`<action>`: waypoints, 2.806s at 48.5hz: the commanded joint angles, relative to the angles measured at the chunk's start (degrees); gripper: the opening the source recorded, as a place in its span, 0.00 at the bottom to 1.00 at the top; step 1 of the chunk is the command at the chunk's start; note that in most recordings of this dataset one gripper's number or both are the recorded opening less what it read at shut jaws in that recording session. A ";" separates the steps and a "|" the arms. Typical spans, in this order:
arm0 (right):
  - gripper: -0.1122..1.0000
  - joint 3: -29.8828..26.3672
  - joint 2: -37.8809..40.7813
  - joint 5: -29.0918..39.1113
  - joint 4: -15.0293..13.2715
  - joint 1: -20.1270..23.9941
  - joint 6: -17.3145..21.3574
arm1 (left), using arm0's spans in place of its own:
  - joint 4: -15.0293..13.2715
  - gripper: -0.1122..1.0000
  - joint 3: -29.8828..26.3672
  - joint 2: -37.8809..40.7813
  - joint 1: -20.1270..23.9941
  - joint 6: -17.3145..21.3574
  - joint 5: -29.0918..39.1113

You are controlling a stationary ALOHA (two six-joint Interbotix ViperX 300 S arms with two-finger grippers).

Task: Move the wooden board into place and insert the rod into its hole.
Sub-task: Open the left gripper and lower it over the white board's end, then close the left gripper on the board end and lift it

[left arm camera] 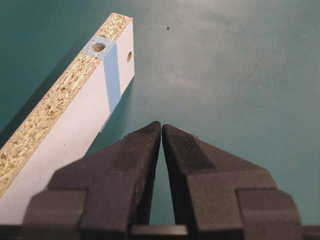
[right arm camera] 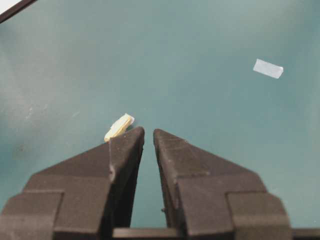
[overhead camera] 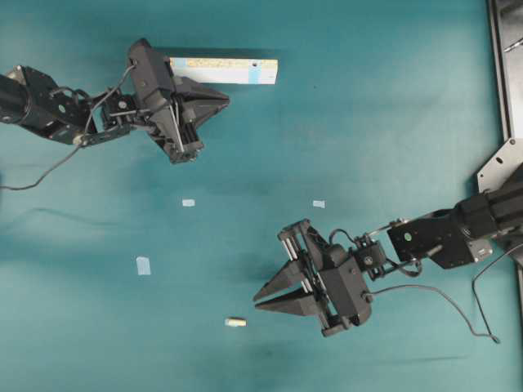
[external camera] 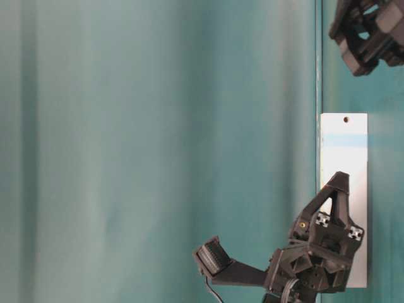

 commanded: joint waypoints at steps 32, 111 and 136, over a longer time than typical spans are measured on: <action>0.63 -6.77 -9.32 26.89 -1.49 0.35 0.70 | 2.46 0.83 -6.59 -10.46 -0.35 6.15 27.60; 0.93 -13.45 -17.14 47.29 -1.49 0.44 5.36 | 2.64 0.92 -4.04 -11.87 11.87 25.58 37.79; 0.93 -15.64 -27.69 51.86 -1.58 0.09 5.36 | 2.55 0.92 -5.98 -7.03 11.95 25.49 34.45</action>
